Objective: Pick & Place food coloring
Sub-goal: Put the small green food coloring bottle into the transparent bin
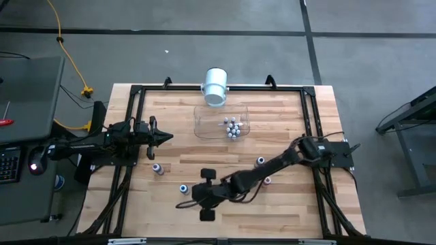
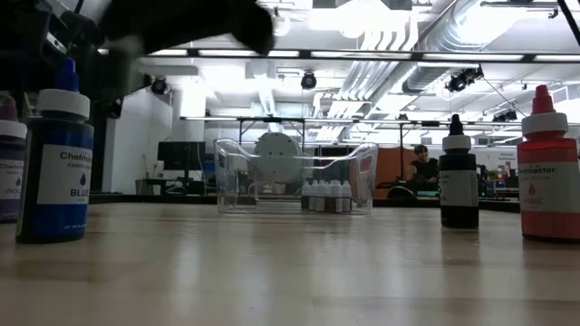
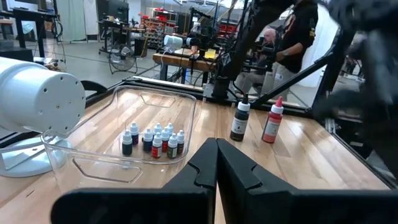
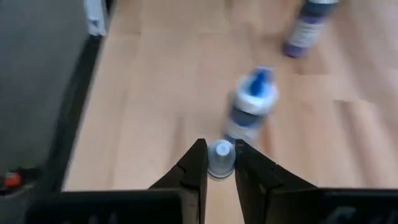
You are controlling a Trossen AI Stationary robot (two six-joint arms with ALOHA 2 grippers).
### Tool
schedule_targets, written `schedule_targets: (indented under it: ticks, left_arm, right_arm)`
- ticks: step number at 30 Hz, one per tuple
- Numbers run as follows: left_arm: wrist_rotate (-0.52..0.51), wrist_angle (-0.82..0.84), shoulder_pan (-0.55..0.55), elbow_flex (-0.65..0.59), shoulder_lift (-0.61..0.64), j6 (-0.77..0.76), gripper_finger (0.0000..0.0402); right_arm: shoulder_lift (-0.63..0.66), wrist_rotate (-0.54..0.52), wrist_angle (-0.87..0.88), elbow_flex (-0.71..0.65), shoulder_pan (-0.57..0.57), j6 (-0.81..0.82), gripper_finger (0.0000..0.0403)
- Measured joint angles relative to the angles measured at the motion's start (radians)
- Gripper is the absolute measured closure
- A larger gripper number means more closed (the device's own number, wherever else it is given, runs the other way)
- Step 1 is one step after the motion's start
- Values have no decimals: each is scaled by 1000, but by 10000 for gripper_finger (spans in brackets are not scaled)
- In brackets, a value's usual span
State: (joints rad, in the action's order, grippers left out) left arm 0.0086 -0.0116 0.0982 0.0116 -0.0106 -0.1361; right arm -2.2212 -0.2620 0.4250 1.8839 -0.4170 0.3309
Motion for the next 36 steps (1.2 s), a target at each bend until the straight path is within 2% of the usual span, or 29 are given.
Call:
schedule_targets:
  ticks: [12, 14, 17, 22, 25, 28, 31, 36]
  left_arm:
    - [0, 0, 0, 0, 0, 0, 401]
    - [0, 0, 0, 0, 0, 0, 401]
    - [0, 0, 0, 0, 0, 0, 401]
    - [0, 0, 0, 0, 0, 0, 401]
    - [0, 0, 0, 0, 0, 0, 401]
    - [0, 0, 0, 0, 0, 0, 401]
    - [0, 0, 0, 0, 0, 0, 401]
    - [0, 0, 0, 0, 0, 0, 401]
  right_arm:
    - [253, -112, 495, -1, 123, 31, 354]
    - [299, -138, 524, -40, 151, 28, 354]
    - [404, -150, 460, -186, 194, 27, 354]
    - [579, -128, 207, -510, 262, 33, 354]
    - [638, -108, 92, -643, 306, 71, 354]
    - [664, -104, 17, -702, 352, 73, 354]
    - [666, -84, 11, -702, 412, 27, 354]
    - [657, 8, -20, -699, 512, -13, 354]
